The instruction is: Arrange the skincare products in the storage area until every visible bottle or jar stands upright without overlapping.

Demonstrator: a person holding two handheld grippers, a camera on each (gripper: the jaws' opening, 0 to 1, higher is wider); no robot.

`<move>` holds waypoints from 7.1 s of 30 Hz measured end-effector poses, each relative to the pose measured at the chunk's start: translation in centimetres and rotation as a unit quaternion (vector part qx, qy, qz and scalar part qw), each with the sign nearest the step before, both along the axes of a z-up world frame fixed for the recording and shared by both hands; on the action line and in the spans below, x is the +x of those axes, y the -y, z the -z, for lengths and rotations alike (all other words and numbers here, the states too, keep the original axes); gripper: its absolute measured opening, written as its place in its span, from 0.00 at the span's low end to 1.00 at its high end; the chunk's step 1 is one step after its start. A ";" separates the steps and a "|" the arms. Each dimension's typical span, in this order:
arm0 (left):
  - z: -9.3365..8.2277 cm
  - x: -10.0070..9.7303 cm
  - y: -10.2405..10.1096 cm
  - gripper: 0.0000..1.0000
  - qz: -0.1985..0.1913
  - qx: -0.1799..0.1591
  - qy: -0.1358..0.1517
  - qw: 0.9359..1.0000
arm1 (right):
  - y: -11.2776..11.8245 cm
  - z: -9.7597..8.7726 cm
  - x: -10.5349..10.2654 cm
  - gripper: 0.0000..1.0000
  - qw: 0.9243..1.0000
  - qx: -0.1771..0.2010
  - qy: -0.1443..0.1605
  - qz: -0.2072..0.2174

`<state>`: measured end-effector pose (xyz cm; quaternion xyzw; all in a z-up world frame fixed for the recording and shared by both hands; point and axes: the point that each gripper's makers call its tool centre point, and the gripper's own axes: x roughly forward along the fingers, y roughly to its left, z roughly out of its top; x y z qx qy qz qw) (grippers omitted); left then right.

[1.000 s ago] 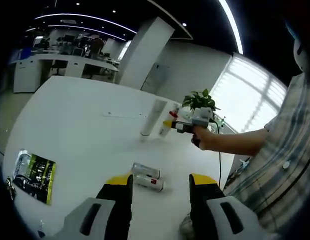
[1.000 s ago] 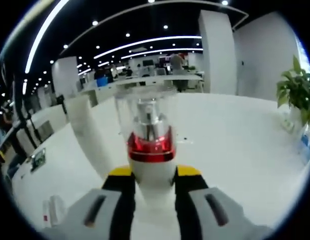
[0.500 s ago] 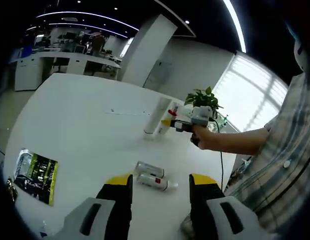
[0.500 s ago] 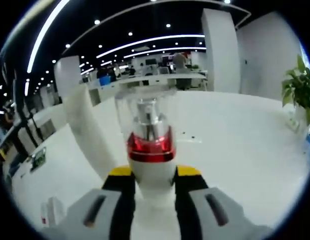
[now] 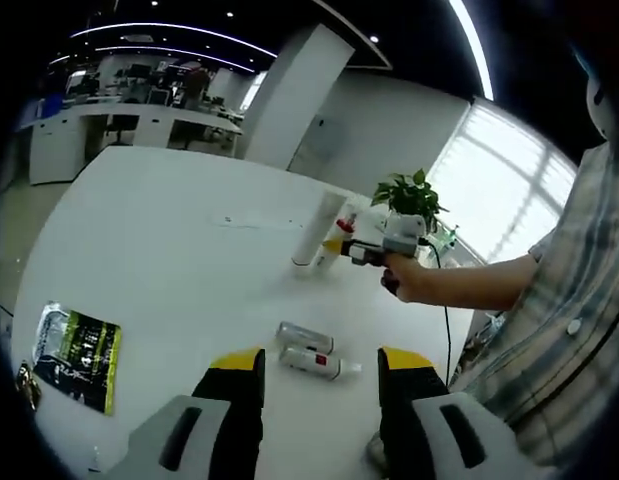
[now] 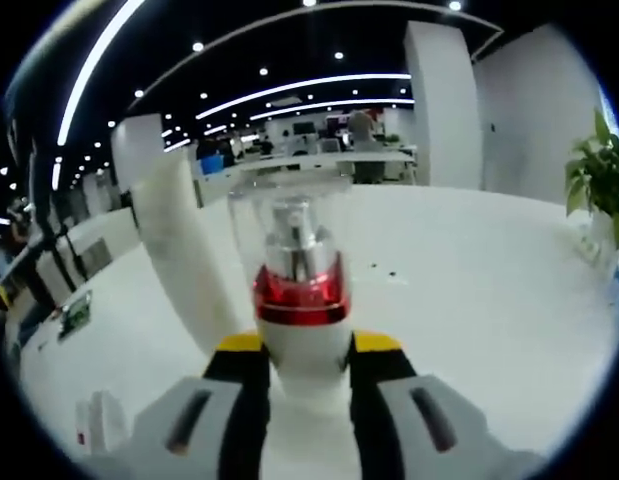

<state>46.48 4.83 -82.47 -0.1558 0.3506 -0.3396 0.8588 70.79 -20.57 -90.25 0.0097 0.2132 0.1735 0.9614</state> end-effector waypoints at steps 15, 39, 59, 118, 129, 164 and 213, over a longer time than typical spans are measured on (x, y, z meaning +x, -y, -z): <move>0.6 -0.5 0.2 0.46 0.003 -0.002 -0.009 1.000 | -0.1 0.0 -0.4 0.29 1.000 -0.001 -0.003 0.006; 2.1 -1.3 1.8 0.47 0.046 0.015 -0.008 0.999 | 1.1 1.3 -4.1 0.41 0.982 -0.083 -0.046 -0.162; 1.6 -2.1 0.5 0.47 0.031 0.012 -0.010 0.999 | 0.2 2.6 -3.1 0.28 0.949 -0.136 -0.103 -0.266; 1.9 -3.3 0.7 0.46 0.028 0.008 -0.005 1.000 | -0.7 1.8 -4.9 0.25 0.981 -0.040 -0.164 -0.097; 1.9 -5.5 1.7 0.46 0.050 -0.001 0.001 0.999 | -5.2 1.6 -12.6 0.31 0.974 0.009 -0.150 -0.167; 3.0 -13.2 -2.0 0.46 0.007 0.009 -0.030 0.999 | -10.7 6.4 -20.1 0.17 0.933 -0.143 -0.138 -0.299; 4.5 -8.3 7.3 0.21 0.428 0.288 0.124 0.847 | -14.2 -6.4 -32.3 0.17 0.788 -0.215 -0.140 -0.560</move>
